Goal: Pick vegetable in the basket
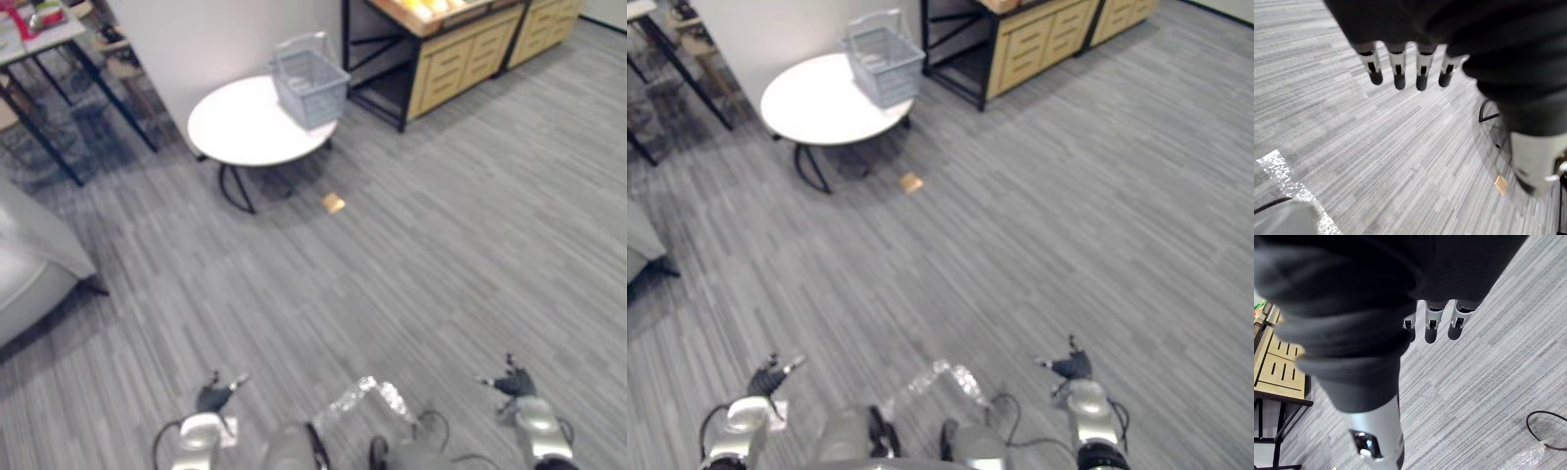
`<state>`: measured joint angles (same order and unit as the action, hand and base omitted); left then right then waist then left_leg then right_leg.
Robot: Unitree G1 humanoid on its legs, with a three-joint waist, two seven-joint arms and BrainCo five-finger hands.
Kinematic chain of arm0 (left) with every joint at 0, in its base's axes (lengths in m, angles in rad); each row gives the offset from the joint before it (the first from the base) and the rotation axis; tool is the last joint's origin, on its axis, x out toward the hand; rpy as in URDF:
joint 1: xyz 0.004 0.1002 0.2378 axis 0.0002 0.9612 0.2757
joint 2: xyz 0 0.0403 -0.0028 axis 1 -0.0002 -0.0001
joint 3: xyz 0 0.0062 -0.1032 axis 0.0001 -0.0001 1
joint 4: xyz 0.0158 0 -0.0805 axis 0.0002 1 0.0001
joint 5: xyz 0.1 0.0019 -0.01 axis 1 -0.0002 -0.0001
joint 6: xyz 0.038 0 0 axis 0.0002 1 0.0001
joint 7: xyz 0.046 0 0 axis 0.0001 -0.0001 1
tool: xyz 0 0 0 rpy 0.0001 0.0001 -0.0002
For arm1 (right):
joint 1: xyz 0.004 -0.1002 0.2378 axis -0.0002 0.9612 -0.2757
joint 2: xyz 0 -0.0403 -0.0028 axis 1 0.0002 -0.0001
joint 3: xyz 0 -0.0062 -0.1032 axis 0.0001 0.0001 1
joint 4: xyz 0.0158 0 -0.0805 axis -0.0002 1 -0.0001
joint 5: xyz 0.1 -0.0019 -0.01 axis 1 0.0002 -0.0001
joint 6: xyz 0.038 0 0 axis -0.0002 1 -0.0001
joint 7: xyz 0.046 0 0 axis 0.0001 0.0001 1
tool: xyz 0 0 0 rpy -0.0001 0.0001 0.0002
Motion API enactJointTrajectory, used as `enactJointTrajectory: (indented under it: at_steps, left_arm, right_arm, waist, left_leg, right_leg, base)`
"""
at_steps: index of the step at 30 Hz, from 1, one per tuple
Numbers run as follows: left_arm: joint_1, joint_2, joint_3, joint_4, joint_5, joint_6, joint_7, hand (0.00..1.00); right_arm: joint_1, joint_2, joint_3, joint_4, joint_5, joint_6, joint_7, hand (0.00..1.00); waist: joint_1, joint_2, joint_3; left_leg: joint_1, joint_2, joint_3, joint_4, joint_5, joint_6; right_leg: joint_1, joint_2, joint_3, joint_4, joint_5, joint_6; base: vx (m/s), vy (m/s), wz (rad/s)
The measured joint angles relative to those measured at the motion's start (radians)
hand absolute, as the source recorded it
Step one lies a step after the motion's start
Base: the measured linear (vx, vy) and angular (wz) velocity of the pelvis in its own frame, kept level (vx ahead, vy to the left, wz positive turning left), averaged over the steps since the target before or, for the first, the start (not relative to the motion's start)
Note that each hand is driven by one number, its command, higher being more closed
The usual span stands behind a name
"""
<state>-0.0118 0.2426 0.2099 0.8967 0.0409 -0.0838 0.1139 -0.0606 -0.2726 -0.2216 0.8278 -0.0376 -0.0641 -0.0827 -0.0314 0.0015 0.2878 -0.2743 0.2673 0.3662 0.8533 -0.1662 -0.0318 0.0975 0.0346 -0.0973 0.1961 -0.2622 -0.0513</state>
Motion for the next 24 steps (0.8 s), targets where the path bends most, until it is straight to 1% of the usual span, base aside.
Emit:
enactJointTrajectory:
  at_steps: [1, 2, 3, 4, 5, 6, 7, 8, 9, 10, 11, 12, 13, 14, 15, 16, 17, 18, 19, 20, 21, 22, 23, 24]
  left_arm:
    - [0.0, 0.0, -0.002, -0.01, -0.001, 0.0, 0.001, 0.0]
    - [0.002, 0.0, -0.002, -0.029, -0.001, -0.001, 0.003, 0.0]
    - [0.004, -0.001, -0.002, -0.037, -0.002, -0.002, 0.003, 0.0]
    - [0.007, -0.004, -0.002, -0.042, -0.003, -0.003, 0.003, 0.0]
    - [0.007, -0.009, -0.002, -0.043, -0.003, -0.003, 0.003, 0.0]
    - [0.007, -0.009, -0.002, -0.042, -0.006, -0.003, 0.003, 0.0]
    - [0.008, -0.012, -0.001, -0.042, -0.022, -0.004, 0.004, 0.0]
    - [0.019, -0.012, 0.001, -0.041, -0.022, -0.005, 0.004, 0.0]
    - [0.022, -0.016, 0.016, -0.038, -0.022, -0.006, 0.005, 0.0]
    - [0.037, -0.038, 0.034, -0.04, -0.022, -0.006, 0.006, 0.0]
    - [0.045, -0.047, 0.033, -0.04, -0.022, -0.006, 0.006, 0.0]
    - [0.062, -0.056, 0.033, -0.04, -0.022, -0.005, 0.006, 0.0]
    - [0.066, -0.062, 0.029, -0.041, -0.021, -0.002, 0.006, 0.0]
    - [0.065, -0.064, 0.024, -0.042, -0.021, -0.002, 0.006, 0.0]
    - [0.066, -0.064, 0.012, -0.05, -0.021, -0.002, 0.008, 0.0]
    - [0.064, -0.063, -0.001, -0.057, -0.021, -0.002, 0.011, 0.0]
    - [0.064, -0.063, -0.008, -0.06, -0.02, -0.003, 0.011, 0.0]
    - [0.063, -0.062, -0.009, -0.06, -0.02, -0.004, 0.011, 0.0]
    - [0.051, -0.059, -0.016, -0.055, -0.018, -0.003, 0.01, 0.0]
    - [0.046, -0.056, -0.021, -0.054, -0.018, -0.003, 0.01, 0.0]
    - [0.03, -0.047, -0.035, -0.044, -0.017, -0.005, 0.009, 0.0]
    - [0.009, -0.038, -0.048, 0.01, -0.013, -0.004, 0.006, 0.0]
    - [0.007, -0.04, -0.048, 0.023, -0.006, -0.004, 0.006, 0.0]
    - [0.014, -0.025, -0.046, 0.035, 0.015, -0.003, 0.007, 0.0]
  right_arm:
    - [-0.006, -0.007, 0.004, -0.005, 0.0, 0.001, 0.0, 0.0]
    - [-0.028, -0.016, 0.013, -0.021, 0.0, 0.002, -0.001, 0.0]
    - [-0.041, -0.026, 0.026, -0.032, -0.001, 0.003, -0.001, 0.0]
    - [-0.073, -0.043, 0.043, -0.048, -0.001, 0.003, -0.001, 0.0]
    - [-0.105, -0.061, 0.058, -0.066, -0.001, 0.003, -0.002, 0.0]
    - [-0.117, -0.074, 0.073, -0.077, -0.002, 0.003, -0.003, 0.0]
    - [-0.126, -0.09, 0.097, -0.109, -0.004, 0.003, -0.004, 0.0]
    - [-0.126, -0.094, 0.113, -0.127, -0.005, 0.002, -0.004, 0.0]
    - [-0.124, -0.077, 0.134, -0.158, -0.018, 0.0, -0.002, 0.0]
    - [-0.124, -0.059, 0.155, -0.192, -0.05, -0.002, 0.0, 0.0]
    - [-0.123, -0.048, 0.156, -0.208, -0.062, -0.005, 0.0, 0.0]
    - [-0.121, -0.016, 0.158, -0.232, -0.083, -0.006, -0.001, 0.0]
    - [-0.131, -0.006, 0.171, -0.244, -0.084, -0.006, -0.002, 0.0]
    - [-0.14, -0.006, 0.179, -0.245, -0.084, -0.005, -0.003, 0.0]
    - [-0.154, -0.004, 0.194, -0.258, -0.09, -0.004, -0.008, 0.0]
    - [-0.161, -0.004, 0.196, -0.29, -0.11, -0.005, -0.016, 0.0]
    - [-0.168, -0.007, 0.195, -0.305, -0.115, -0.006, -0.023, 0.0]
    - [-0.188, -0.01, 0.195, -0.315, -0.119, -0.007, -0.034, 0.0]
    - [-0.223, -0.033, 0.189, -0.33, -0.12, -0.008, -0.046, 0.0]
    - [-0.237, -0.048, 0.187, -0.335, -0.12, -0.008, -0.048, 0.0]
    - [-0.265, -0.072, 0.185, -0.339, -0.121, -0.007, -0.052, 0.0]
    - [-0.309, -0.107, 0.177, -0.339, -0.123, -0.006, -0.074, 0.0]
    - [-0.327, -0.117, 0.177, -0.339, -0.125, -0.006, -0.082, 0.0]
    - [-0.352, -0.126, 0.179, -0.34, -0.144, -0.006, -0.087, 0.0]
  waist:
    - [0.011, -0.006, -0.001]
    - [0.014, -0.011, -0.001]
    - [0.014, -0.011, -0.001]
    - [0.015, -0.01, -0.002]
    - [0.018, 0.007, -0.01]
    - [0.023, 0.021, -0.015]
    - [0.04, 0.028, -0.019]
    - [0.051, 0.041, -0.028]
    - [0.074, -0.003, -0.043]
    - [0.085, -0.033, -0.058]
    - [0.086, -0.045, -0.056]
    - [0.08, -0.078, -0.058]
    - [0.06, -0.083, -0.056]
    - [0.052, -0.079, -0.054]
    - [0.048, -0.065, -0.047]
    - [0.048, -0.051, -0.04]
    - [0.046, -0.044, -0.037]
    - [0.039, -0.037, -0.037]
    - [0.026, -0.024, -0.035]
    - [0.02, -0.023, -0.037]
    - [0.012, -0.022, -0.036]
    - [0.007, -0.021, -0.035]
    - [0.009, -0.04, -0.04]
    - [0.013, -0.057, -0.04]
  left_leg:
    - [-0.036, 0.001, 0.03, -0.044, -0.015, -0.009]
    - [-0.061, -0.024, 0.069, -0.169, -0.016, -0.02]
    - [-0.072, -0.041, 0.089, -0.251, -0.011, -0.022]
    - [-0.085, -0.072, 0.133, -0.43, 0.032, -0.031]
    - [-0.087, -0.095, 0.182, -0.614, 0.104, -0.028]
    - [-0.089, -0.099, 0.205, -0.678, 0.13, -0.023]
    - [-0.086, -0.1, 0.232, -0.733, 0.151, -0.006]
    - [-0.08, -0.099, 0.224, -0.747, 0.157, 0.004]
    - [-0.061, -0.134, 0.227, -0.735, 0.212, 0.065]
    - [-0.032, -0.171, 0.225, -0.731, 0.216, 0.09]
    - [-0.005, -0.19, 0.226, -0.725, 0.202, 0.127]
    - [0.059, -0.235, 0.215, -0.709, 0.153, 0.148]
    - [0.125, -0.26, 0.175, -0.704, 0.112, 0.151]
    - [0.158, -0.263, 0.153, -0.704, 0.096, 0.148]
    - [0.23, -0.258, 0.107, -0.715, 0.076, 0.138]
    - [0.295, -0.251, 0.057, -0.732, 0.073, 0.135]
    - [0.322, -0.244, 0.037, -0.743, 0.073, 0.135]
    - [0.354, -0.234, 0.011, -0.757, 0.073, 0.135]
    - [0.381, -0.211, -0.047, -0.769, 0.068, 0.126]
    - [0.386, -0.199, -0.062, -0.772, 0.061, 0.114]
    - [0.396, -0.186, -0.085, -0.782, 0.047, 0.091]
    - [0.425, -0.167, -0.106, -0.798, 0.018, 0.025]
    - [0.44, -0.166, -0.106, -0.801, 0.003, -0.001]
    - [0.483, -0.168, -0.107, -0.804, -0.026, -0.057]
  right_leg:
    - [0.013, -0.006, 0.024, -0.02, -0.005, -0.003]
    - [0.012, -0.025, 0.043, -0.041, -0.006, 0.0]
    - [0.011, -0.035, 0.051, -0.054, -0.008, 0.002]
    - [0.014, -0.049, 0.069, -0.087, -0.007, 0.005]
    - [0.028, -0.054, 0.085, -0.123, -0.004, 0.027]
    - [0.039, -0.053, 0.091, -0.141, 0.0, 0.052]
    - [0.058, -0.054, 0.104, -0.145, 0.004, 0.133]
    - [0.069, -0.058, 0.105, -0.131, -0.012, 0.159]
    - [0.053, -0.103, 0.106, -0.047, -0.058, 0.189]
    - [0.0, -0.145, 0.104, 0.113, -0.076, 0.216]
    - [-0.024, -0.16, 0.1, 0.219, -0.071, 0.226]
    - [-0.085, -0.202, 0.1, 0.462, -0.007, 0.306]
    - [-0.158, -0.214, 0.112, 0.708, 0.066, 0.343]
    - [-0.191, -0.212, 0.107, 0.8, 0.062, 0.333]
    - [-0.252, -0.217, 0.063, 0.906, 0.038, 0.277]
    - [-0.295, -0.25, -0.017, 0.907, -0.001, 0.202]
    - [-0.316, -0.266, -0.056, 0.878, -0.015, 0.175]
    - [-0.351, -0.283, -0.101, 0.812, -0.029, 0.151]
    - [-0.401, -0.288, -0.135, 0.598, -0.028, 0.152]
    - [-0.414, -0.284, -0.14, 0.486, -0.014, 0.153]
    - [-0.43, -0.283, -0.14, 0.31, 0.038, 0.154]
    - [-0.438, -0.287, -0.121, 0.021, 0.162, 0.164]
    - [-0.445, -0.295, -0.108, -0.057, 0.202, 0.172]
    - [-0.454, -0.321, -0.09, -0.1, 0.218, 0.171]
  base:
    - [0.27, 0.01, -0.38]
    - [0.27, 0.031, -0.4]
    - [0.32, 0.075, -0.42]
    - [0.39, 0.12, -0.45]
    - [0.43, 0.146, -0.46]
    - [0.51, 0.205, -0.5]
    - [0.45, 0.204, -0.38]
    - [0.6, 0.26, -0.5]
    - [0.77, 0.324, -0.4]
    - [0.77, 0.325, -0.33]
    - [0.78, 0.325, 0.0]
    - [0.66, 0.238, 0.49]
    - [0.66, 0.204, 0.73]
    - [0.64, 0.14, 0.88]
    - [0.58, 0.059, 0.88]
    - [0.56, 0.018, 0.87]
    - [0.52, -0.057, 0.9]
    - [0.5, -0.134, 1.13]
    - [0.49, -0.172, 1.18]
    - [0.48, -0.257, 1.25]
    - [0.48, -0.321, 1.22]
    - [0.5, -0.358, 1.1]
    - [0.53, -0.423, 1.03]
    - [0.57, -0.489, 0.57]
